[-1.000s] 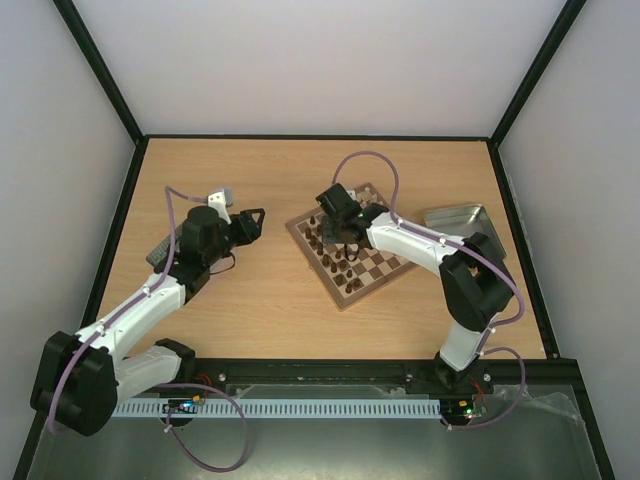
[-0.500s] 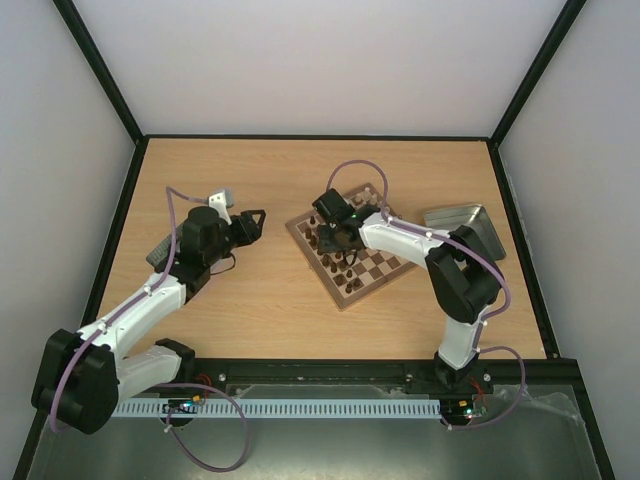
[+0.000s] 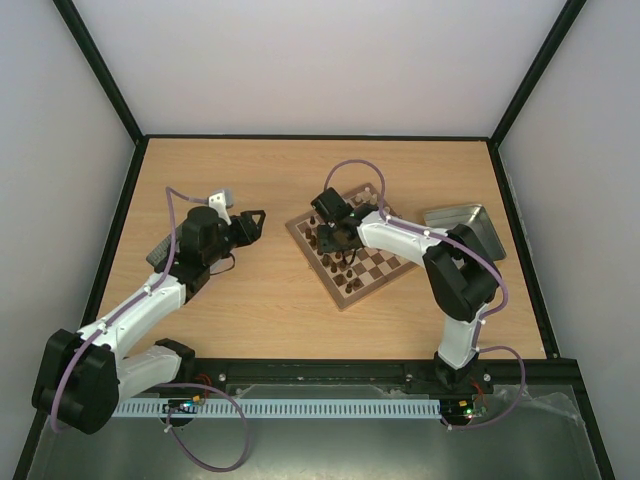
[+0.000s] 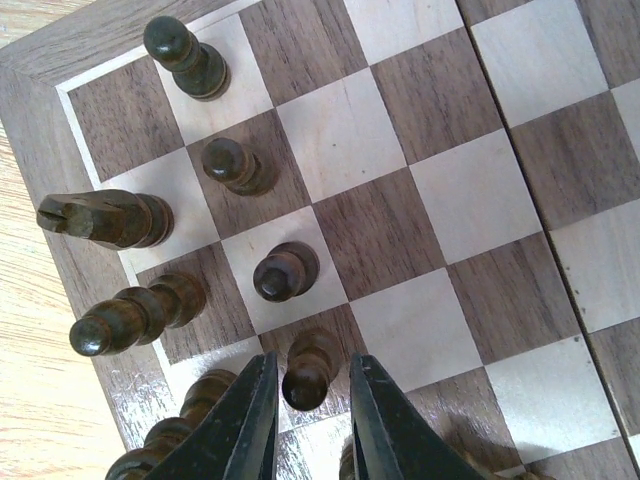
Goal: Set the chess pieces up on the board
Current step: Place the chess piece on the chessboard, then adjust the chess piece on the chessboard.
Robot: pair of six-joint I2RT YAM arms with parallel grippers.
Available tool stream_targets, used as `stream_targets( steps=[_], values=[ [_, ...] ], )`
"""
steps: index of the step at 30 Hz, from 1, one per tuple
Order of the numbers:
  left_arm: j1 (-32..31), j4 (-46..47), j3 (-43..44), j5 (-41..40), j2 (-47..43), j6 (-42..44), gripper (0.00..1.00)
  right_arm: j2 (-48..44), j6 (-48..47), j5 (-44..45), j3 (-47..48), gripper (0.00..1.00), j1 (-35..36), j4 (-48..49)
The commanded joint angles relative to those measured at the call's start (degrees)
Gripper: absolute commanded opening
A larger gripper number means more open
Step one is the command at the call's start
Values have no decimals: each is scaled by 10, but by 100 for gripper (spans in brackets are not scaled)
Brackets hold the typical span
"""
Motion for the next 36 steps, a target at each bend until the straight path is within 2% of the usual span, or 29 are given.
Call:
stream_targets(
  steps=[1, 12, 19, 26, 36],
  values=[
    [5, 13, -7, 6, 0, -4, 58, -3, -2, 7, 16, 20, 0, -27],
    [6, 14, -7, 12, -6, -4, 58, -93, 56, 81, -34, 21, -6, -5],
    [6, 15, -7, 18, -7, -5, 59, -139, 72, 60, -96, 29, -25, -3],
    [6, 25, -5, 35, 1, -9, 59, -141, 90, 9, -155, 29, -49, 27],
    [6, 25, -4, 37, 3, -7, 59, -127, 94, -10, -153, 34, -61, 55]
  ],
)
